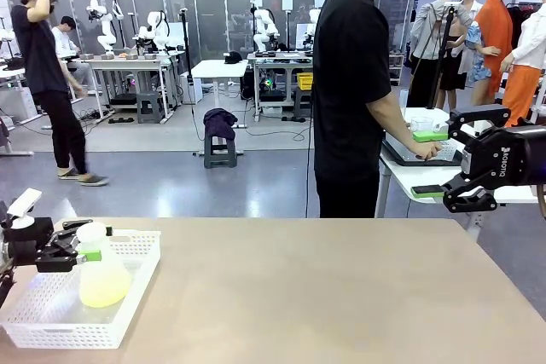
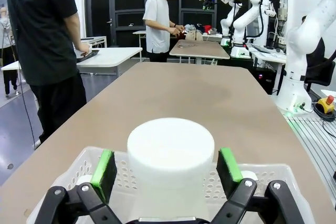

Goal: Prepare the solutions needed for the experiment.
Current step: When the human places the Big flask in the center of the table, pick up the Big flask and place it in the left Organizing basket.

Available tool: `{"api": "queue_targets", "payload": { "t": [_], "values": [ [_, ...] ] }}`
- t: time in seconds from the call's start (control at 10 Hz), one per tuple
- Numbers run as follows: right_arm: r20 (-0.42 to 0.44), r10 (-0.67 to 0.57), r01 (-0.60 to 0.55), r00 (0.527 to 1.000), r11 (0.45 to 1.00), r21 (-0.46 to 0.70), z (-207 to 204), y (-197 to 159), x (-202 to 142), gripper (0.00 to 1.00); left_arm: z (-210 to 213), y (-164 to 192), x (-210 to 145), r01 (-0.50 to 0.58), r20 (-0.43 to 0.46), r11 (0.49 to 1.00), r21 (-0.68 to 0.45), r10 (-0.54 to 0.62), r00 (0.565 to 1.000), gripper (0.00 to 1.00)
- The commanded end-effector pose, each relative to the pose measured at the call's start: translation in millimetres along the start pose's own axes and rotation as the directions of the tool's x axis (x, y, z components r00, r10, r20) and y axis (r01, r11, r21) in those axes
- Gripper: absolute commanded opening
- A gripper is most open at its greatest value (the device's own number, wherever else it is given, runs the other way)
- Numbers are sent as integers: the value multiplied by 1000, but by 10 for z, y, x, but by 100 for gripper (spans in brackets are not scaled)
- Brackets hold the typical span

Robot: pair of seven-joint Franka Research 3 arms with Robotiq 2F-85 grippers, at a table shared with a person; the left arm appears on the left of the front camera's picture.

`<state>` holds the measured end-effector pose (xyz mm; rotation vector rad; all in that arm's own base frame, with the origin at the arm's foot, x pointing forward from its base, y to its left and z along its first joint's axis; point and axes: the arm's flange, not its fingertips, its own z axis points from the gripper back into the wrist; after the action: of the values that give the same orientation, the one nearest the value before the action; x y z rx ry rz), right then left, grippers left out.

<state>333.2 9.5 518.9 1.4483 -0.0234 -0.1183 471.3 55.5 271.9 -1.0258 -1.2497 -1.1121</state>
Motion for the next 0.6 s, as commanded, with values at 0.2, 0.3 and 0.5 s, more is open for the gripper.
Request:
{"api": "queue_targets", "payload": {
  "t": [0.2, 0.3, 0.5],
  "values": [
    [-1, 2, -2, 1000, 1000, 11, 1, 18, 0, 85, 632, -97, -38, -16, -28, 995, 97, 18, 999, 98],
    [-1, 2, -2, 1000, 1000, 11, 1, 18, 0, 85, 798, -146, -43, -7, -22, 992, 129, 10, 1000, 98],
    [-1, 2, -2, 1000, 1000, 11, 1, 18, 0, 85, 1004, -447, 153, -60, 22, 997, 55, 59, 998, 98]
  ]
}}
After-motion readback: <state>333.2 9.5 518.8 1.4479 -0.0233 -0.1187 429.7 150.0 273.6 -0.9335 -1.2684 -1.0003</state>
